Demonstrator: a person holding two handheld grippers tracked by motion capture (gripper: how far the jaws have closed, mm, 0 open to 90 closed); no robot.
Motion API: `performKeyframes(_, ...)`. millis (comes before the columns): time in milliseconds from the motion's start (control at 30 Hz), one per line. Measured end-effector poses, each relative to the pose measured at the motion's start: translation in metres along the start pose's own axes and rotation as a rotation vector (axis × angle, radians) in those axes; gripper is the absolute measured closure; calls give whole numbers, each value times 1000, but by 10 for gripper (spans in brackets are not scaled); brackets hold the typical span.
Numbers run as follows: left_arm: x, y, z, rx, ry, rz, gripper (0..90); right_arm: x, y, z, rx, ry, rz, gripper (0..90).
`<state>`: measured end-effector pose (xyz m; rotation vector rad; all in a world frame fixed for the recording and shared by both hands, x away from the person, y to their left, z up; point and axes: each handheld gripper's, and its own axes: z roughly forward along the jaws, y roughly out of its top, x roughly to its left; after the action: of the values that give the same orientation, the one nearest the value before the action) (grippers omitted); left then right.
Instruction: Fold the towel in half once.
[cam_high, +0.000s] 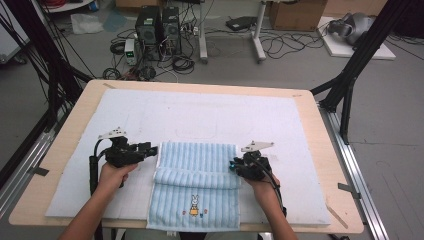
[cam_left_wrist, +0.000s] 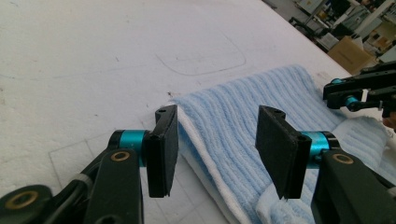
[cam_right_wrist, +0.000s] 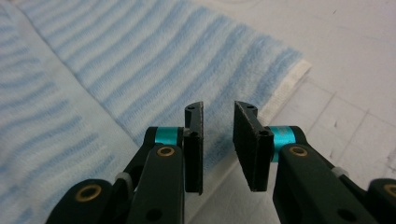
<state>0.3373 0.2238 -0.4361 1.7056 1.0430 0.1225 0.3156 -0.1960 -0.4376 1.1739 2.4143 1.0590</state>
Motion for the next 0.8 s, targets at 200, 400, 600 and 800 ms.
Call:
performKeyframes(200, 2, -6, 4, 48, 26, 11, 557, 7, -4, -6, 33, -17, -66, 701)
performKeyframes(400, 0, -3, 15, 46, 19, 17, 605, -8, 2, -11, -90, -60, 29, 642)
performKeyframes(600, -3, -7, 32, 118, 59, 33, 710, -15, 0, 3, -34, -37, 57, 753)
performKeyframes(800, -3, 0, 34, 97, 87, 39, 875, -13, 3, 3, -62, -55, 18, 874)
